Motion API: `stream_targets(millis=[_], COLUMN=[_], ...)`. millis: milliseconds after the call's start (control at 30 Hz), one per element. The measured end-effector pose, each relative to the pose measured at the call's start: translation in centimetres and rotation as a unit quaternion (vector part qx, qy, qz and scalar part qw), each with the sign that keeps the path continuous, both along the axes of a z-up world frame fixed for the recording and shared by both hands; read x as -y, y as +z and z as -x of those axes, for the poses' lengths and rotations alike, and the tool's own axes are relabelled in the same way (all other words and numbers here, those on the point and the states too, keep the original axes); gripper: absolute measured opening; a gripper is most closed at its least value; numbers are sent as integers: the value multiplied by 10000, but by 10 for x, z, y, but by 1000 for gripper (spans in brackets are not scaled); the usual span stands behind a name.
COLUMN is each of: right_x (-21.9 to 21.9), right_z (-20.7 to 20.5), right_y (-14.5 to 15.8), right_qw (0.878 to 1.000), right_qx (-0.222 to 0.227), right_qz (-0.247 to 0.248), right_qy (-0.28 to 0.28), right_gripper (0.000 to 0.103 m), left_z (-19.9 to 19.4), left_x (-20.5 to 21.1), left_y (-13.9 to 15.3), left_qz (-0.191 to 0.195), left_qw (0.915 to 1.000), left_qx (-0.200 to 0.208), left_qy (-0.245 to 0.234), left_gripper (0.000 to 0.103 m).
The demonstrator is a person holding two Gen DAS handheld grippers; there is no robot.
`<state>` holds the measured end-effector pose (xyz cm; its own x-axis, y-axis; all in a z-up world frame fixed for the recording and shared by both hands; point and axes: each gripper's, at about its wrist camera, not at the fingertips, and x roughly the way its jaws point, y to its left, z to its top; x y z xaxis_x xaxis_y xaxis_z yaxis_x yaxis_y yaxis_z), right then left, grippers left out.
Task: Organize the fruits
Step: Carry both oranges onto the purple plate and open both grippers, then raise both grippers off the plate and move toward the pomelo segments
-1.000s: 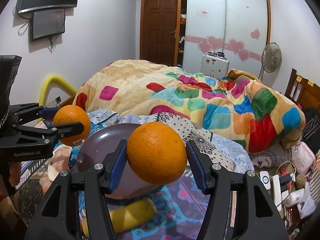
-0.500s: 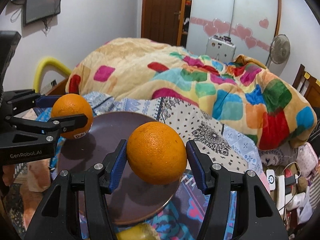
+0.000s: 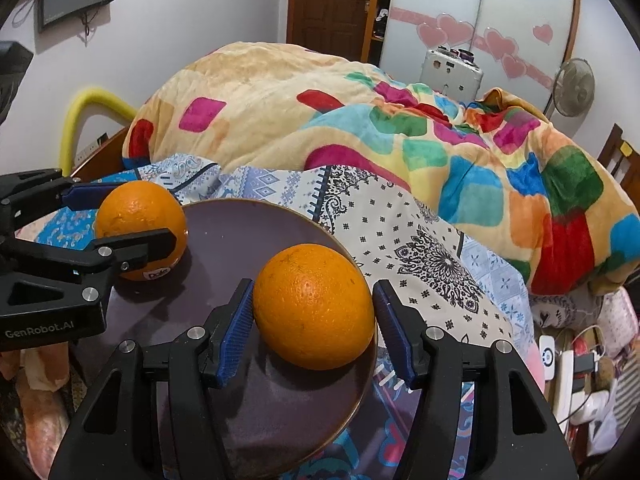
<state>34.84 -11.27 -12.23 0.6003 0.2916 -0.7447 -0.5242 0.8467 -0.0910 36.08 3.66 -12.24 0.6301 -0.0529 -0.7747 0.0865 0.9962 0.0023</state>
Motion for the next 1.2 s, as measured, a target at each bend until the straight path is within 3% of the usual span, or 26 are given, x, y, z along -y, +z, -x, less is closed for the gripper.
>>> stream_targets(millis=[133,267,433,867,1033,1200], right_x=[1,6,13,62,83,101], right_z=[0,6,27,106,143,180], right_y=[1,8,25,66,66,47], right_qw=[10000,9997,9995,9966,9958,9961], right_qx=[-46,-68,205,649,681,722], right_qz=[5,-215,-224,-480,-592,-409], right_qy=[-5,34,14,-143,-184,-288], right_gripper=[58,71,71,71,72,72], left_z=[0,8,24,131,173,203], left_x=[-2,-6,-12,-20,-20,-15], left_y=[-1,4,20,58,50,26], left_qz=[130,256,285,67,-10,-42], left_qw=[9998,9995,9995,9991,9986,9990], left_qx=[-138,-172,-39,314,365,180], left_qy=[10,56,164,289,373,404], left_gripper=[64,68,69,72,77,78])
